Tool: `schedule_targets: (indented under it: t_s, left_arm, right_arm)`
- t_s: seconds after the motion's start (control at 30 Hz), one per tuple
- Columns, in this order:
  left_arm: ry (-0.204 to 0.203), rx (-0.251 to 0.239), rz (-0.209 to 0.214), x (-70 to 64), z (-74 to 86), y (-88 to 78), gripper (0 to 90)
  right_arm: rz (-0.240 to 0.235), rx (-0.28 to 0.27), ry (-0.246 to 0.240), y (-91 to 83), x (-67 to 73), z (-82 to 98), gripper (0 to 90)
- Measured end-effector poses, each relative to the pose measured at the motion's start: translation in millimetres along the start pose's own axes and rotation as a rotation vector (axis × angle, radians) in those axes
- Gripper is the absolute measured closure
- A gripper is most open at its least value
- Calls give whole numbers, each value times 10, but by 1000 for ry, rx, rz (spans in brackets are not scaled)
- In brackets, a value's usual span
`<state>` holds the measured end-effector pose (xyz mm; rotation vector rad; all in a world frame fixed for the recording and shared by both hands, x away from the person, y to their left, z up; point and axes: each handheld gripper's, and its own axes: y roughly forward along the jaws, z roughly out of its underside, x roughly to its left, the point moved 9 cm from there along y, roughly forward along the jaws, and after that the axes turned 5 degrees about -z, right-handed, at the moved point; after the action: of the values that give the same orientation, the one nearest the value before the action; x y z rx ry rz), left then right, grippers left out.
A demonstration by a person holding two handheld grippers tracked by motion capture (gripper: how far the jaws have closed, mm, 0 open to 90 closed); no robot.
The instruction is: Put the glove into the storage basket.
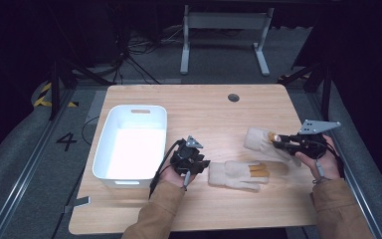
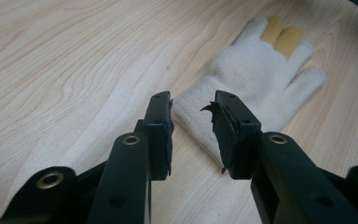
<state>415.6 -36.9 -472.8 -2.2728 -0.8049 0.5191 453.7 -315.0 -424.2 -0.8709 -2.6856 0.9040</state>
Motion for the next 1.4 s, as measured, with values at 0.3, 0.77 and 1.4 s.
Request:
schedule_targets:
  t_s: [0.3,0.77,1.4]
  left_arm:
    - [1,10,10,-1,4,0,675]
    - [7,16,15,-10,6,-1,675]
    - [8,4,8,9,-4,-51,671]
  right_arm:
    - [-62,3,-59,-5,193,-115,702]
    - [-163,27,-128,80,494,-216,701]
    - [-287,49,-169,397,850,-257,701]
